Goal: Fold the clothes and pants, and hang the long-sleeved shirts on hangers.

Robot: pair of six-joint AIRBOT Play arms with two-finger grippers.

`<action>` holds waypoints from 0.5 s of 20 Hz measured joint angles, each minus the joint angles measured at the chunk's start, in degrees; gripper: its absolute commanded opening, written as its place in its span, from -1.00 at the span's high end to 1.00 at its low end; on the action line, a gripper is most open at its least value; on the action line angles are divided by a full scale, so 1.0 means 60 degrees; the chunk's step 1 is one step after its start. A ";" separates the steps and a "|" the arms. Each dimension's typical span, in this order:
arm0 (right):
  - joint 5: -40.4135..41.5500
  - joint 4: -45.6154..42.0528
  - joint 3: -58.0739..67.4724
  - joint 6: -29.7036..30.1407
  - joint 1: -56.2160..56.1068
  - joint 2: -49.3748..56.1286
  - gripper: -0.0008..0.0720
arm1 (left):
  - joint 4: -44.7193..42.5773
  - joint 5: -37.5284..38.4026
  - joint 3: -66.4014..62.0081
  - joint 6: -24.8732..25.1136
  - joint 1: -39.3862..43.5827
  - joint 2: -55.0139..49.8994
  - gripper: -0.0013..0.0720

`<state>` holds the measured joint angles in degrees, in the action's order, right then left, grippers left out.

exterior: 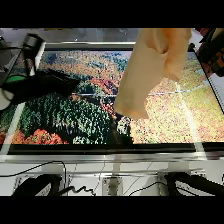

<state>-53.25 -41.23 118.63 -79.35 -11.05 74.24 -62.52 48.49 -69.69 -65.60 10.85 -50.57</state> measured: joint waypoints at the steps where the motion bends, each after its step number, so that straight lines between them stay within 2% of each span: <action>1: 0.0266 -0.0204 0.0047 -0.0040 -0.0240 -0.0011 0.94 | -0.0004 -0.0015 0.0000 -0.0124 -0.0273 0.0240 -0.34; 3: 0.0867 -0.0871 0.0113 -0.0113 -0.0554 -0.0033 0.94 | 0.0000 0.0007 0.0000 -0.0579 -0.0831 0.0670 -0.34; 6: 0.1359 -0.2248 0.0149 -0.0153 -0.0441 -0.0040 0.93 | 0.0007 0.0718 0.0131 -0.1239 -0.1348 0.0827 -0.35; 10: 0.0765 -0.3687 0.0142 -0.0178 0.0678 -0.0047 0.93 | 0.1053 0.1362 0.1370 -0.1599 -0.1122 0.0211 -0.36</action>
<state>-48.66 -63.35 119.48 -80.42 -6.98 73.95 -56.21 56.66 -61.47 -75.20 4.12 -49.30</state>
